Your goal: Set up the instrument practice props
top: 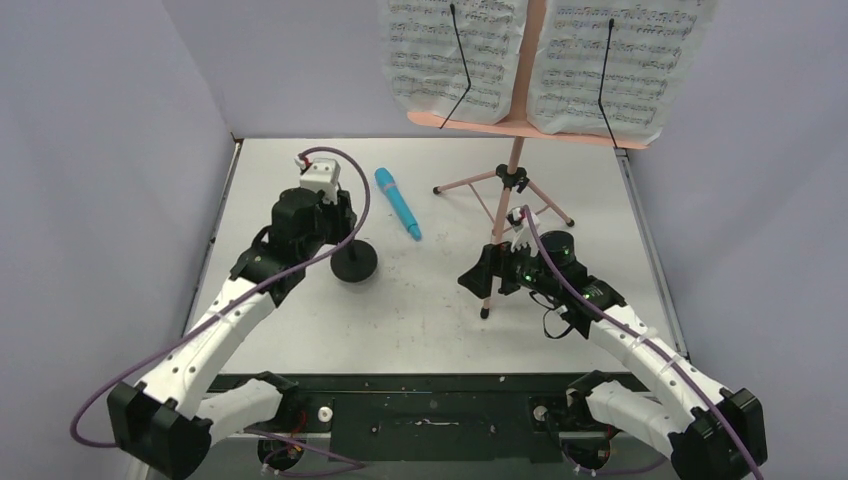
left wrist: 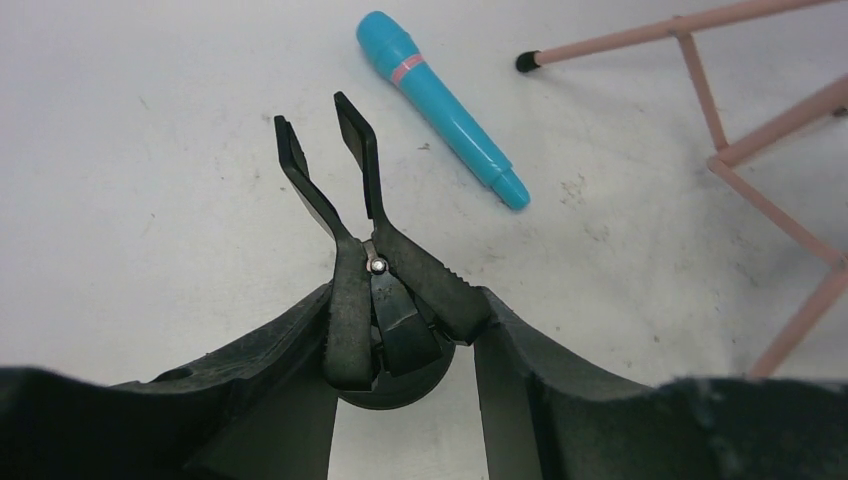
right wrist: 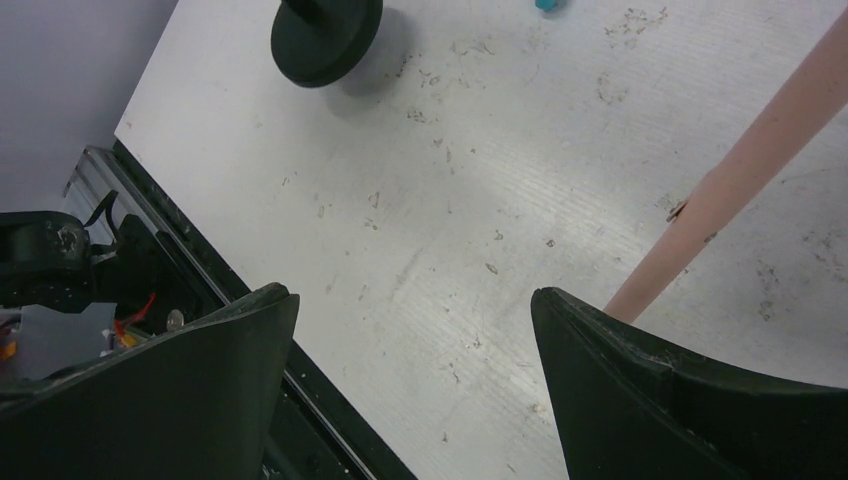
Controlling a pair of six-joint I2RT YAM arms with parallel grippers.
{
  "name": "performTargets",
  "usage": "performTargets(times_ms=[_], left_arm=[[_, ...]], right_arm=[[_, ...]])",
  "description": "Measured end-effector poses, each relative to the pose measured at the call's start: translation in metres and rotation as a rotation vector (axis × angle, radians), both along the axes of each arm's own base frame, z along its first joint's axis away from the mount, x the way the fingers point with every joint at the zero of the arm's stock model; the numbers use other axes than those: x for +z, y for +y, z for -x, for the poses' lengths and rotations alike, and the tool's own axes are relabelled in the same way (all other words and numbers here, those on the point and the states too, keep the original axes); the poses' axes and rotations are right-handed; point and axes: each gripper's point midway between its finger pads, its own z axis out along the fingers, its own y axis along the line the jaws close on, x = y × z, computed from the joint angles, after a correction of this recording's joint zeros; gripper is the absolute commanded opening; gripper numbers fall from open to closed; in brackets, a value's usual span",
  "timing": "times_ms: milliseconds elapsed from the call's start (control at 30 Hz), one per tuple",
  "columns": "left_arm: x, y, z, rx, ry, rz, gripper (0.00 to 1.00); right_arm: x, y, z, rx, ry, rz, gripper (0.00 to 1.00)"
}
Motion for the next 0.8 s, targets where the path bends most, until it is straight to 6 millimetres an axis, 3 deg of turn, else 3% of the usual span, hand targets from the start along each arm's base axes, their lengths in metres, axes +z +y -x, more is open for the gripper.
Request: performTargets(times_ms=[367, 800], left_arm=[[0.014, -0.023, 0.085, -0.404, -0.145, 0.004, 0.28], [-0.021, -0.049, 0.115, -0.68, -0.15, -0.028, 0.27]], right_arm=[[-0.002, 0.018, -0.008, 0.04, 0.005, 0.001, 0.9], [-0.011, 0.05, -0.018, 0.096, 0.029, 0.025, 0.9]])
